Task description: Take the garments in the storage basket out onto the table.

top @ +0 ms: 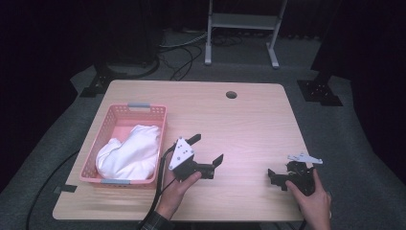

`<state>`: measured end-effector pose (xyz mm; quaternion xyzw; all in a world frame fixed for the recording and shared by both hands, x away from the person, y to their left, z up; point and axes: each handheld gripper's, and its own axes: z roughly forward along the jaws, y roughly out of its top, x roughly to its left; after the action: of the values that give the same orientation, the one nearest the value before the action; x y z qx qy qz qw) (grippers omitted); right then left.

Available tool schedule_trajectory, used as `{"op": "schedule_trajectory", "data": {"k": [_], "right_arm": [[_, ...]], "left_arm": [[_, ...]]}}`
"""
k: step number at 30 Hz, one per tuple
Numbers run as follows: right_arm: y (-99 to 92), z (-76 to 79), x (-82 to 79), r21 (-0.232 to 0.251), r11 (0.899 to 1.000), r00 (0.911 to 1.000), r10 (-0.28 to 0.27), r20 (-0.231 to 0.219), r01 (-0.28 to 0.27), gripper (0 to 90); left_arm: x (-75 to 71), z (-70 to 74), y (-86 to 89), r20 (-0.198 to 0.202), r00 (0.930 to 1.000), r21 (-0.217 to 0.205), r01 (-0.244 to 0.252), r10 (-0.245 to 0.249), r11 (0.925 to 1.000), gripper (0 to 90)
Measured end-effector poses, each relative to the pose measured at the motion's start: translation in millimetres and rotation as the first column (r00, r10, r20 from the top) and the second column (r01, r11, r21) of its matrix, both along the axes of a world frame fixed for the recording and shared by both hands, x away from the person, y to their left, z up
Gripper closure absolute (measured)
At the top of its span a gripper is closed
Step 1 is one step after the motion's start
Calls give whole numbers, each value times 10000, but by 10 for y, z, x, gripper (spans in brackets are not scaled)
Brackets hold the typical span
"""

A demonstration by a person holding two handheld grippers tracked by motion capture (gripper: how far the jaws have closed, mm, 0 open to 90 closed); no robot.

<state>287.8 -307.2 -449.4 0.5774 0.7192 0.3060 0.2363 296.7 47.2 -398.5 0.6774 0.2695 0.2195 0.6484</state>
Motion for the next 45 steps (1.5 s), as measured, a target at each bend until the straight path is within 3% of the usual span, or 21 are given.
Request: {"op": "schedule_trajectory", "data": {"k": [16,36,45], "right_arm": [[0,0,0,-4,10000,10000,-1,-2,1,0],[-7,-1,-19,2,10000,10000,-29,8,29,0],[-7,-1,-19,4,10000,10000,-29,8,29,0]], "left_arm": [[74,264,-77,-58,9997,-108,222,-222,9997,14],[84,493,158,-306,9987,97,400,-397,9992,14],[105,689,244,-346,9970,184,697,-690,9974,14]]}}
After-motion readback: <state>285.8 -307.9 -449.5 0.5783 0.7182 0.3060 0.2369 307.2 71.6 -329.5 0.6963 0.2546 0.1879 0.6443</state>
